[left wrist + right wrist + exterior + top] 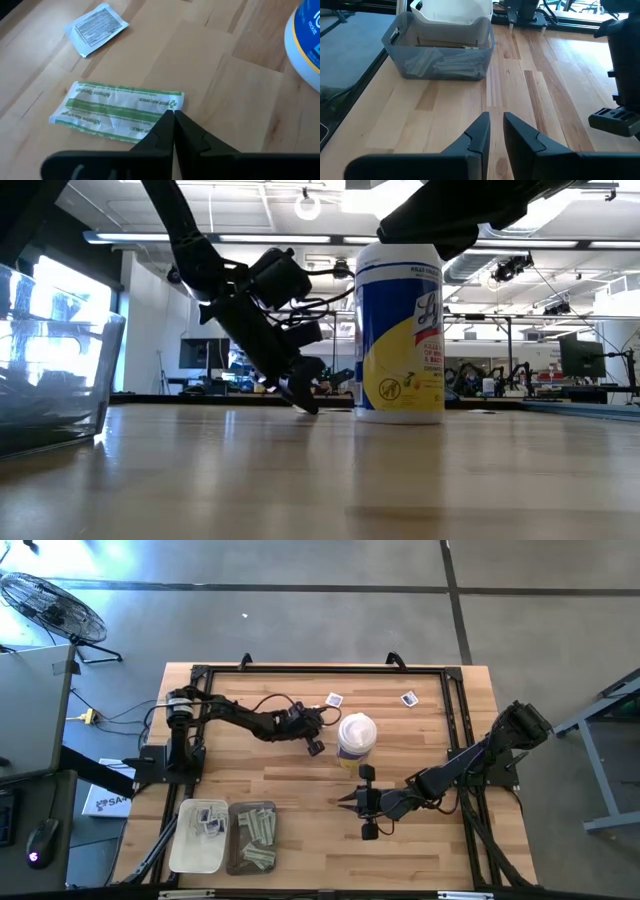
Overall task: Pick & Place First Aid Supplies
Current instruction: Put the bandage into the black transparent bin
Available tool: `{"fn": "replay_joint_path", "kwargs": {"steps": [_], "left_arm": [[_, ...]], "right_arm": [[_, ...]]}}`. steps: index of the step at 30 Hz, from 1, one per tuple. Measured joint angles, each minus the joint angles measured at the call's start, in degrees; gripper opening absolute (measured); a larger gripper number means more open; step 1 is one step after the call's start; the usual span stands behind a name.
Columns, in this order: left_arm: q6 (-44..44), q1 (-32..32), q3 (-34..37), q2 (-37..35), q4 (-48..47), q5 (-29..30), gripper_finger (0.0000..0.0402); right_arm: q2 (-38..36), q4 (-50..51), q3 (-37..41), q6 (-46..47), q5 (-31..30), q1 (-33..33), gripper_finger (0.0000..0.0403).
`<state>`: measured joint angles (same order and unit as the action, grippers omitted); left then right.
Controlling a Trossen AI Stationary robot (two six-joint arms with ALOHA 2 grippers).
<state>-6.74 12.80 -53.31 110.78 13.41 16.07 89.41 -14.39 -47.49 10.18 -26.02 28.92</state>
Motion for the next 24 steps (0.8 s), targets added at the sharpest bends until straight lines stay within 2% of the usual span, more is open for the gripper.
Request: {"fn": "replay_joint_path", "kwargs": {"steps": [12,24], "left_arm": [[-2.63,-0.16,0.28,-4.35,-3.68,-3.74,0.0000],[-2.56,-6.10,0.23,-10.33,-6.96,-3.50,0.0000]], "right_arm": [[0.00,0.02,0.00,-0.10,0.02,0.00,0.0048],[0.00,0.02,-0.01,-0.13,0.02,0.00,0.0049]]}}
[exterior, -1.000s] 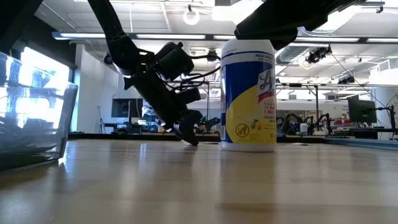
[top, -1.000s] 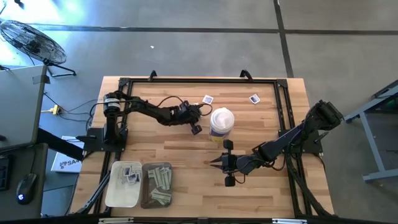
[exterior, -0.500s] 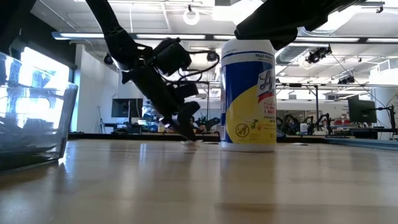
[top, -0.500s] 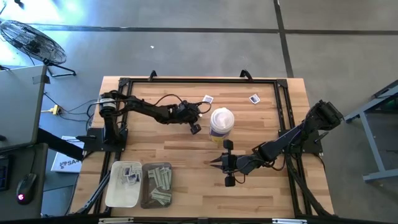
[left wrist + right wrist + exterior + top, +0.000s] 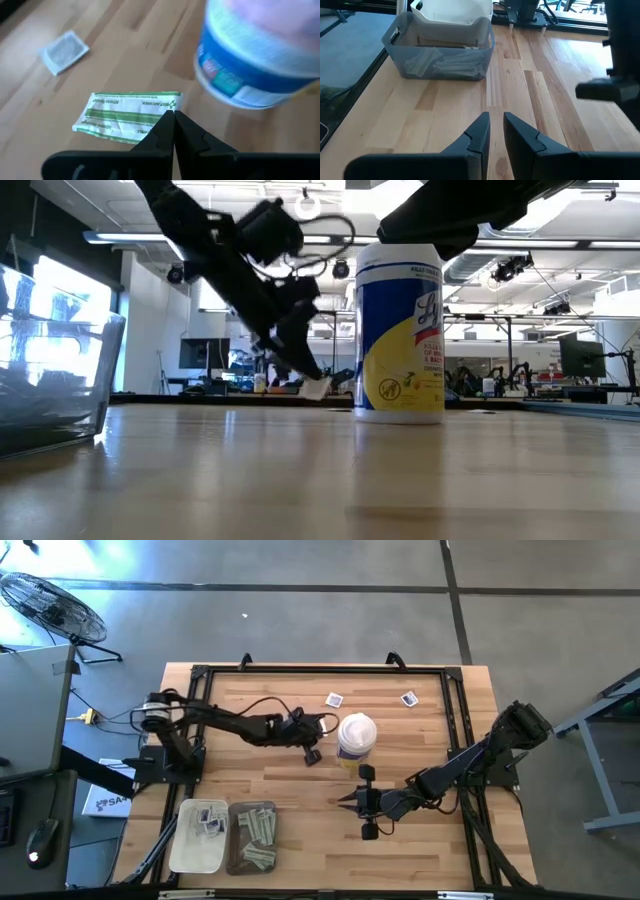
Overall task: Pick & Place First Aid Supplies
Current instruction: Put the bandage into the black transparent bin
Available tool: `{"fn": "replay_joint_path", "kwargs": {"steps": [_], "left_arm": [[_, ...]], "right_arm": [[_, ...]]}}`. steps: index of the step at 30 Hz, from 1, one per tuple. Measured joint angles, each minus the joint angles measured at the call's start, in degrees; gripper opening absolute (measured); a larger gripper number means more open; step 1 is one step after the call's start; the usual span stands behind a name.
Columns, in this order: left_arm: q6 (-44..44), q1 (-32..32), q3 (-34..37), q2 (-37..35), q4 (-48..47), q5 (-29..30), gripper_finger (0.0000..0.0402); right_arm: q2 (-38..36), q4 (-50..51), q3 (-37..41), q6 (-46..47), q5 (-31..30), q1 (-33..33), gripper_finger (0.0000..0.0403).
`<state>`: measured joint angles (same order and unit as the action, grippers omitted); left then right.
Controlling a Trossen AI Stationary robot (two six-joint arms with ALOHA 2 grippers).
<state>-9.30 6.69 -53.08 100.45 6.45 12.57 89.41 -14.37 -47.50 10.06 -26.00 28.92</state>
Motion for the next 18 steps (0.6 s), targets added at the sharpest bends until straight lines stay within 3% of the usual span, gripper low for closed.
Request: {"fn": "replay_joint_path", "kwargs": {"steps": [9,18], "left_arm": [[-0.13,-9.69,-0.26,-10.36,-12.22,1.07,0.0000],[-12.57,-31.37,-10.97,-18.81,-41.42,0.21,0.0000]], "right_arm": [[-0.01,0.03,0.01,-0.01,0.00,-0.01,0.0048],[-0.02,0.74,0.01,0.03,-0.15,0.01,0.0047]]}}
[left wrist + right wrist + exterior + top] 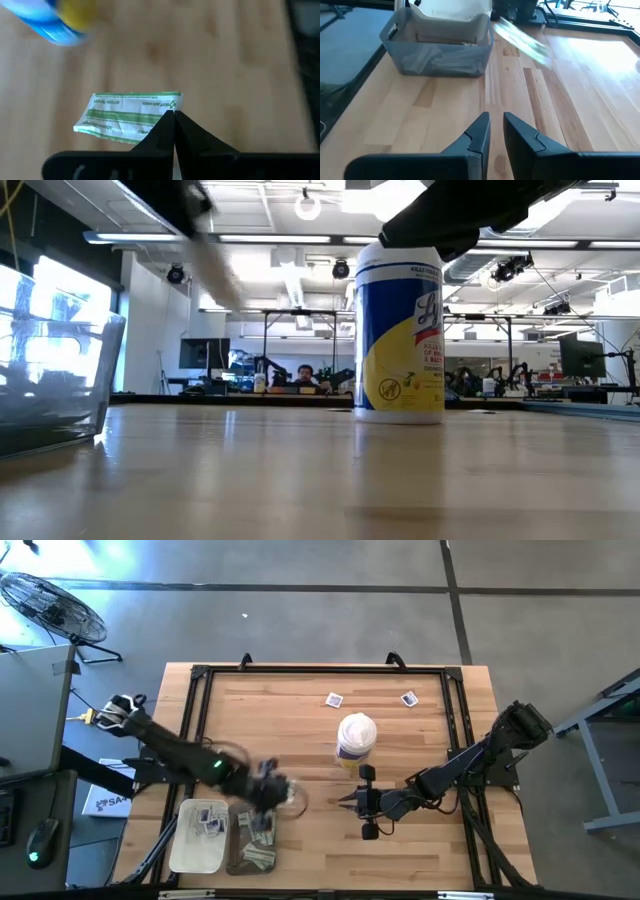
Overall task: Pick & Place First Aid Supplies
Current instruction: Put the bandage into the black transparent bin
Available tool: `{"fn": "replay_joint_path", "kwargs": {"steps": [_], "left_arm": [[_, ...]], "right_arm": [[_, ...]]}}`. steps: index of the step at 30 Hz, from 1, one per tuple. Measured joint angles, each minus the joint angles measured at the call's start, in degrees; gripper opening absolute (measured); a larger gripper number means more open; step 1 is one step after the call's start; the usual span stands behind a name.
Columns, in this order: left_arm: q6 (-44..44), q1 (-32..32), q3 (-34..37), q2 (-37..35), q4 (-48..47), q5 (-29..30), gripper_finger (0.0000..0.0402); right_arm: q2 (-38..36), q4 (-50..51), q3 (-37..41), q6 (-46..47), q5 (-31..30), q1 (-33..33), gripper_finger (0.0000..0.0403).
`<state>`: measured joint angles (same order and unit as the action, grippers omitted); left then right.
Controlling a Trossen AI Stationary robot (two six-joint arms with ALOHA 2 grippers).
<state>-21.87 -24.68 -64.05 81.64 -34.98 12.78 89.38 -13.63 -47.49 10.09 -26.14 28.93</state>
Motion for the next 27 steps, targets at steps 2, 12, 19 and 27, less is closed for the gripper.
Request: {"fn": "replay_joint_path", "kwargs": {"steps": [2,12,19,27], "left_arm": [[-4.28,-5.54,-3.45,-0.14,-6.68,0.03,0.0000],[-25.27,-25.88,-4.88,1.03,-9.82,6.80,0.0000],[-35.93,-26.05,3.34,4.17,-6.95,2.86,0.0000],[-36.14,-23.19,6.97,7.25,-2.87,-2.94,0.0007]], "right_arm": [[0.00,-0.12,-0.02,0.02,-0.01,0.00,0.0048],[0.00,0.00,-0.02,0.34,-0.29,0.00,0.0048],[0.00,-0.26,-0.02,0.28,-0.29,0.00,0.0046],[0.00,-0.28,-0.02,0.00,-0.44,-0.04,0.0047]]}}
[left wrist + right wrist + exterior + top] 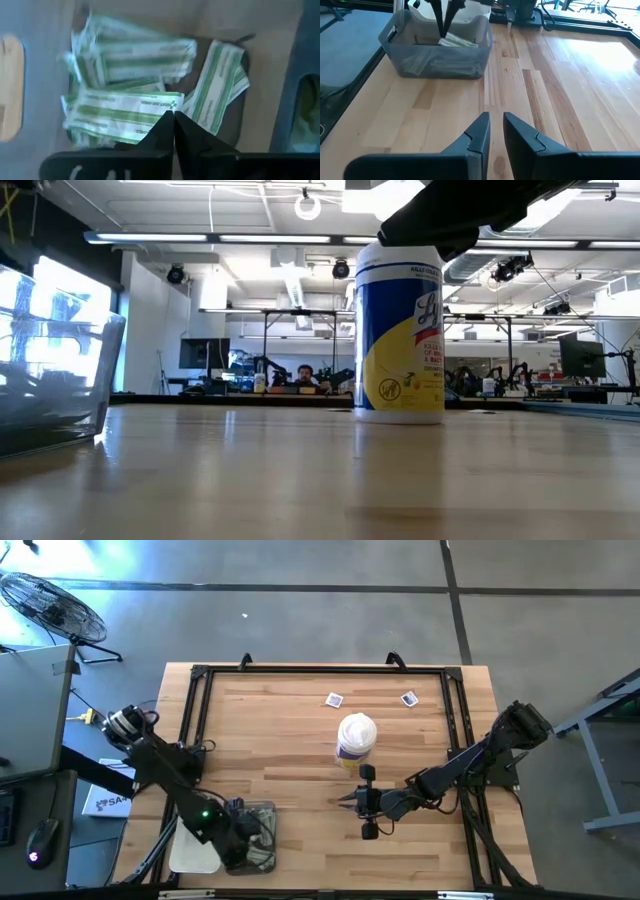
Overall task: Pick & Place First Aid Supplies
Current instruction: Put the bandage into the black transparent bin, then put the alcohol pad into the white bin
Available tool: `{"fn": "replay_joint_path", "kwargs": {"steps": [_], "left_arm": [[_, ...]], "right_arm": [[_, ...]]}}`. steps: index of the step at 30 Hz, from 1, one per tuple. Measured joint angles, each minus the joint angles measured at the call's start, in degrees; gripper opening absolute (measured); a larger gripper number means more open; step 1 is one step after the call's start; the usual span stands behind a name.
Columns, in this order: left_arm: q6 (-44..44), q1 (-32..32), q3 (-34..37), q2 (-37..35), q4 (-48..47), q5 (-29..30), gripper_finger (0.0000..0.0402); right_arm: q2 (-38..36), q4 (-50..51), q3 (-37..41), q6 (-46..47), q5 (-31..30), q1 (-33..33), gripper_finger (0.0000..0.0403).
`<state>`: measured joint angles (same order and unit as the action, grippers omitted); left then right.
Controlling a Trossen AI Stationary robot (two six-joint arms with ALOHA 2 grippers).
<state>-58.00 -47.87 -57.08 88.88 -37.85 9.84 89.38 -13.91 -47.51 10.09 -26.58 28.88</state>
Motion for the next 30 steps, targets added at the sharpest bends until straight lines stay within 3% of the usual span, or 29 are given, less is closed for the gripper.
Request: {"fn": "replay_joint_path", "kwargs": {"steps": [7,10,13,19,25,30], "left_arm": [[0.30,3.78,0.60,1.40,1.31,-8.63,0.0065],[7.84,5.21,0.11,1.08,0.76,-12.81,0.0086],[16.00,6.08,-1.60,-1.22,-2.33,-9.69,0.0091],[33.24,12.41,-3.13,-7.70,1.12,5.38,0.0091],[50.42,25.15,-1.71,-8.90,9.71,6.18,0.0091],[59.15,37.86,4.56,-7.81,25.95,2.30,0.0091]], "right_arm": [[0.00,0.04,0.00,0.00,0.08,0.00,0.0048],[0.00,0.17,0.00,0.02,0.10,0.00,0.0049],[0.00,0.22,0.00,0.17,0.10,0.00,0.0047],[0.00,0.31,0.00,0.29,-0.07,0.00,0.0048],[0.00,0.37,0.00,0.33,0.10,0.00,0.0046],[0.00,0.38,0.00,0.20,0.39,0.04,0.0048]]}}
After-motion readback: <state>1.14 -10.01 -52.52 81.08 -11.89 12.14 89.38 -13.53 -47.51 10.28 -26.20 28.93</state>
